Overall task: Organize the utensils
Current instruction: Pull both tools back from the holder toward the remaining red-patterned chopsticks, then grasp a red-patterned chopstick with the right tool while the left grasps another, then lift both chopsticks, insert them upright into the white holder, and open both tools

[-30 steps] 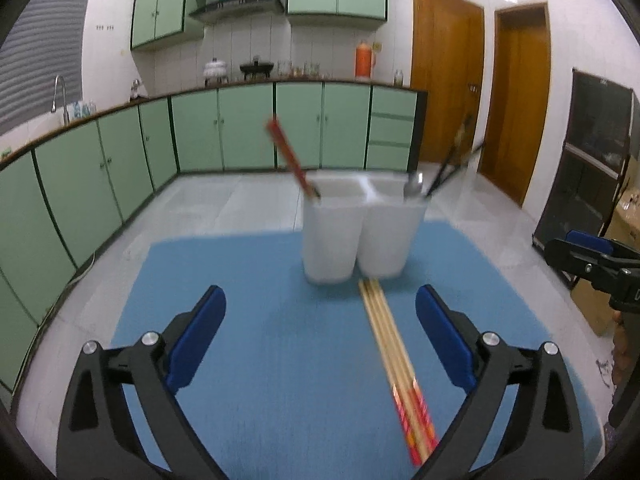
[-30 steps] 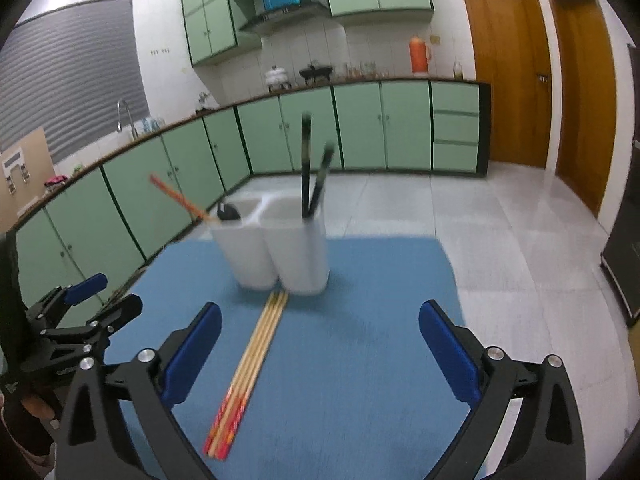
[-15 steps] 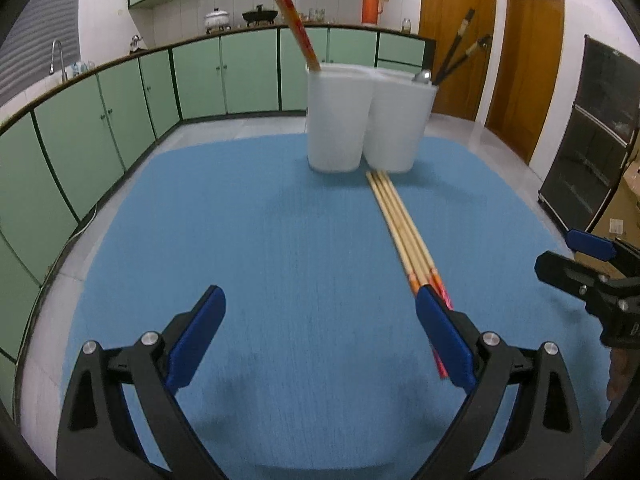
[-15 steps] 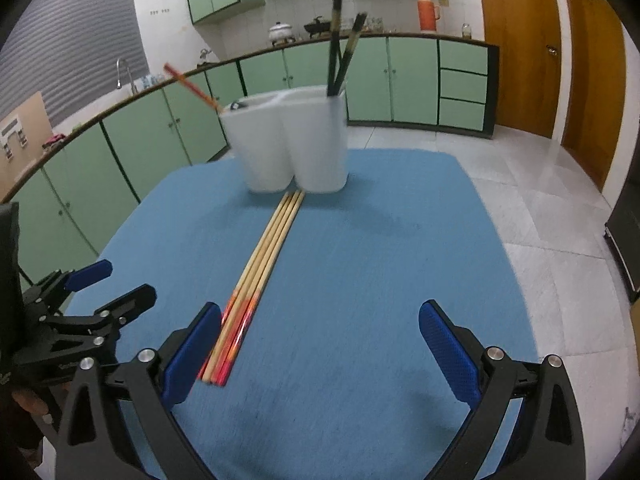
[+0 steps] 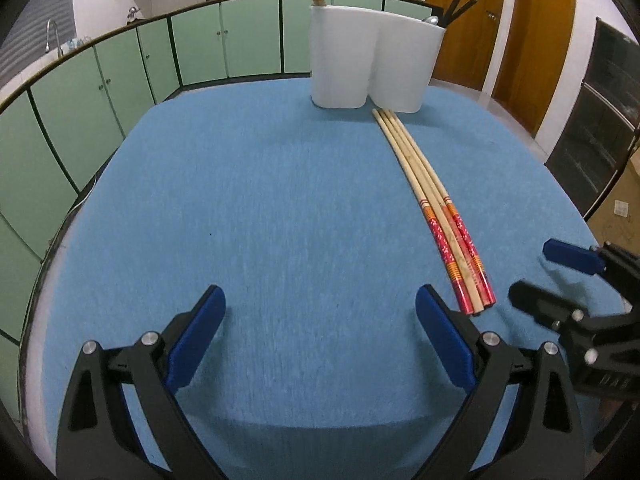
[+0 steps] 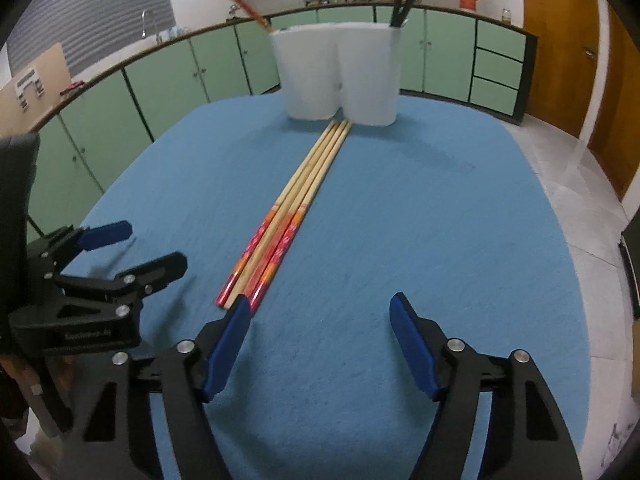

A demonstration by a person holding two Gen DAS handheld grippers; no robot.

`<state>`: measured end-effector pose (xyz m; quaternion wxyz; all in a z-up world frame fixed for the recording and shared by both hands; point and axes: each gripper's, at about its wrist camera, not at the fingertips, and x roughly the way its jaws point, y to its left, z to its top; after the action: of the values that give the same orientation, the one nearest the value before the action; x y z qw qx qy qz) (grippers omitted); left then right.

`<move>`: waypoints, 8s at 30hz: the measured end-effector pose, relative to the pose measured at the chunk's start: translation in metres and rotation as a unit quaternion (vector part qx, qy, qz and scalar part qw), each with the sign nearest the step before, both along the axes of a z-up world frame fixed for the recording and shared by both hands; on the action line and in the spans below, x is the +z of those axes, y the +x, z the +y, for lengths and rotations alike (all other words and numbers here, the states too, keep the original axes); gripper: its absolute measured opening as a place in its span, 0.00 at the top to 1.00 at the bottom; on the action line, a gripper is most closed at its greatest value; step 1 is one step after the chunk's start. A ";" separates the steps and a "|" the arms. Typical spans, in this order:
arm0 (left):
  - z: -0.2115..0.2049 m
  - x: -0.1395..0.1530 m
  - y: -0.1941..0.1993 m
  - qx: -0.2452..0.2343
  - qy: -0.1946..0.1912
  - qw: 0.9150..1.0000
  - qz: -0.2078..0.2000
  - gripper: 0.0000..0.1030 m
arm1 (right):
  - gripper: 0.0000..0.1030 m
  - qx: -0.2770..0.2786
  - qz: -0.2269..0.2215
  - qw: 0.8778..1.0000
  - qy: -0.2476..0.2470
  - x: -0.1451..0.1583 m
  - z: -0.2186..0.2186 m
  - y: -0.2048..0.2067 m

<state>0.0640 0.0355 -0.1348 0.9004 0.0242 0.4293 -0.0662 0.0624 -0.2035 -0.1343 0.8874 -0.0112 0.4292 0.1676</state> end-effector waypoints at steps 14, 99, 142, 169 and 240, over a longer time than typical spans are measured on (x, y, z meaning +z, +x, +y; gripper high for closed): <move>-0.007 -0.001 0.001 -0.006 -0.001 1.000 0.003 0.10 | 0.33 0.010 -0.006 0.999 -0.042 -0.006 0.014 -0.001; -0.005 -0.009 0.006 -0.010 -0.001 1.000 0.014 0.10 | 0.59 0.007 -0.004 1.000 0.003 0.000 -0.002 0.001; -0.030 -0.010 -0.002 -0.051 0.005 0.999 0.018 0.10 | 0.94 -0.031 0.003 0.999 0.017 -0.006 -0.039 0.001; -0.056 -0.008 0.000 -0.073 -0.005 0.997 0.000 0.94 | 0.94 -0.037 0.008 0.999 0.035 -0.007 -0.046 0.004; -0.062 0.238 0.143 -0.076 -0.045 0.962 -0.259 0.95 | 0.95 0.070 -0.217 0.972 0.061 0.280 -0.036 0.176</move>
<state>0.2070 -0.0266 0.1036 0.9733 0.0325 0.1752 -0.1447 0.2381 -0.2391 0.1458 0.9445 -0.0234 0.2138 0.2485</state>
